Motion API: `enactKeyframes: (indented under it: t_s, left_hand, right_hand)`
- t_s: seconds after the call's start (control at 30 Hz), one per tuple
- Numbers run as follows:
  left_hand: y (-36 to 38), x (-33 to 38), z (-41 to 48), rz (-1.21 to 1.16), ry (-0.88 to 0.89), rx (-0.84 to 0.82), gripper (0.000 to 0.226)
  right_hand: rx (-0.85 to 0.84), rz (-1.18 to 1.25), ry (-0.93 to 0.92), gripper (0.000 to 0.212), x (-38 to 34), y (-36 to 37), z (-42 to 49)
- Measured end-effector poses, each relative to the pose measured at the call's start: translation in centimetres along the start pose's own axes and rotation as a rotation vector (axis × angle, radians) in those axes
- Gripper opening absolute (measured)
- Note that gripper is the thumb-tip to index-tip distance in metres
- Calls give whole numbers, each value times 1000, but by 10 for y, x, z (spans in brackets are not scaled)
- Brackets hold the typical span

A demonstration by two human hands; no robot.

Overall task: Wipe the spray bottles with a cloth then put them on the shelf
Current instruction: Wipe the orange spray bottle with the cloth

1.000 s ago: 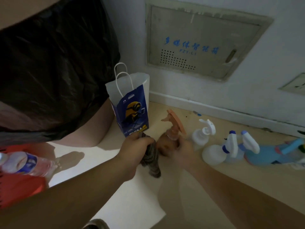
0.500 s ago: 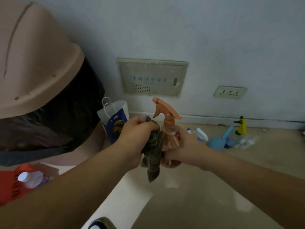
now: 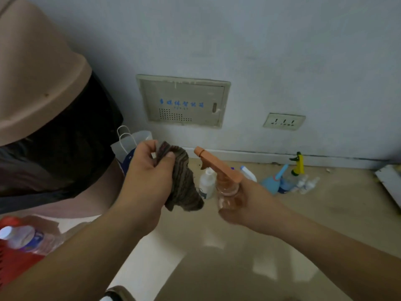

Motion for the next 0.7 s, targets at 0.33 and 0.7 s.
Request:
enactKeyframes:
  t_s: [0.33,0.7]
  left_hand:
    - [12,-4,11,182,93,-263,24]
    - [54,0,-10,1079,735,-309,32]
  right_hand:
    - [-31,-197,5,51,22,0,11]
    - [-149,-206,61,51,18,14,20]
Point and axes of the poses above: each hand's wrist, its own z-axis towards the middle knuckle, its own y-axis out of the palm, x = y × z, the point moved 8 cm from there along z, towards the middle knuckle, and after that the axes turned 11 degrees about -z, right-handed, at the moved point
